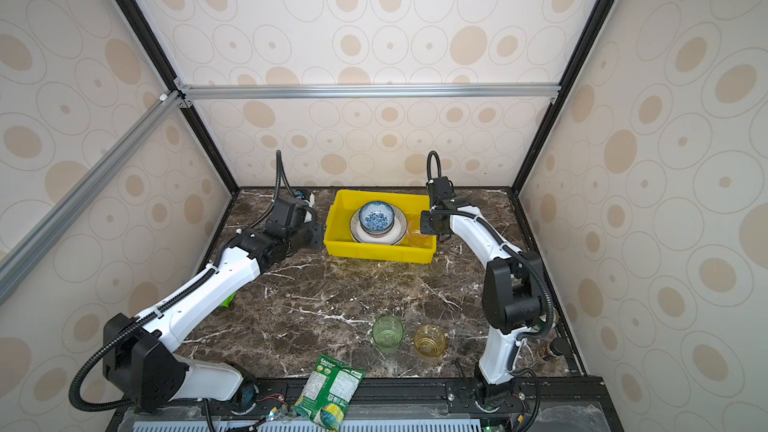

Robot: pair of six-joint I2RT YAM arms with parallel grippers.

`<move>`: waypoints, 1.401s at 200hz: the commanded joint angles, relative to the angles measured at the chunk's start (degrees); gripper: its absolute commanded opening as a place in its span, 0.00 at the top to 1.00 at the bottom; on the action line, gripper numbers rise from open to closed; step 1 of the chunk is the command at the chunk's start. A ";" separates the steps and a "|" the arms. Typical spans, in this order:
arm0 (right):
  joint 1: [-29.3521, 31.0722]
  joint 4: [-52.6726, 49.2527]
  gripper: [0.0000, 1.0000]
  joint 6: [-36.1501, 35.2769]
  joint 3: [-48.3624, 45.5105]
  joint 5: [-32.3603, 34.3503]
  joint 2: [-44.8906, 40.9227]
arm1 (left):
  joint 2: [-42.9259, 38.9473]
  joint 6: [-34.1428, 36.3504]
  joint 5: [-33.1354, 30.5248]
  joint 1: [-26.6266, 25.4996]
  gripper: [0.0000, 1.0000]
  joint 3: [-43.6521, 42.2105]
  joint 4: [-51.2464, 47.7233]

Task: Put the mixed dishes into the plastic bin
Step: 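Lift the pink cup and carry it over the bin with the right gripper, then lower the pink cup into the bin beside the plates and release it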

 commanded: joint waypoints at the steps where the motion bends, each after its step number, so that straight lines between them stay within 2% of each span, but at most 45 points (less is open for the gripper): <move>1: 0.36 -1.13 1.00 -1.07 2.25 1.15 1.39 | 0.56 1.07 -0.46 0.81 0.73 -0.21 0.66; 119: 0.36 -2.54 1.00 -2.19 3.96 2.69 6.78 | 1.86 1.32 0.11 1.32 0.73 -0.20 1.28; 172: 2.36 -3.16 1.00 -2.21 5.29 2.18 7.09 | 2.23 1.34 0.55 1.56 0.73 -0.39 1.72; 280: 2.39 -5.35 1.00 -1.94 5.21 4.44 9.47 | 1.64 1.73 1.25 2.11 0.72 -0.39 1.63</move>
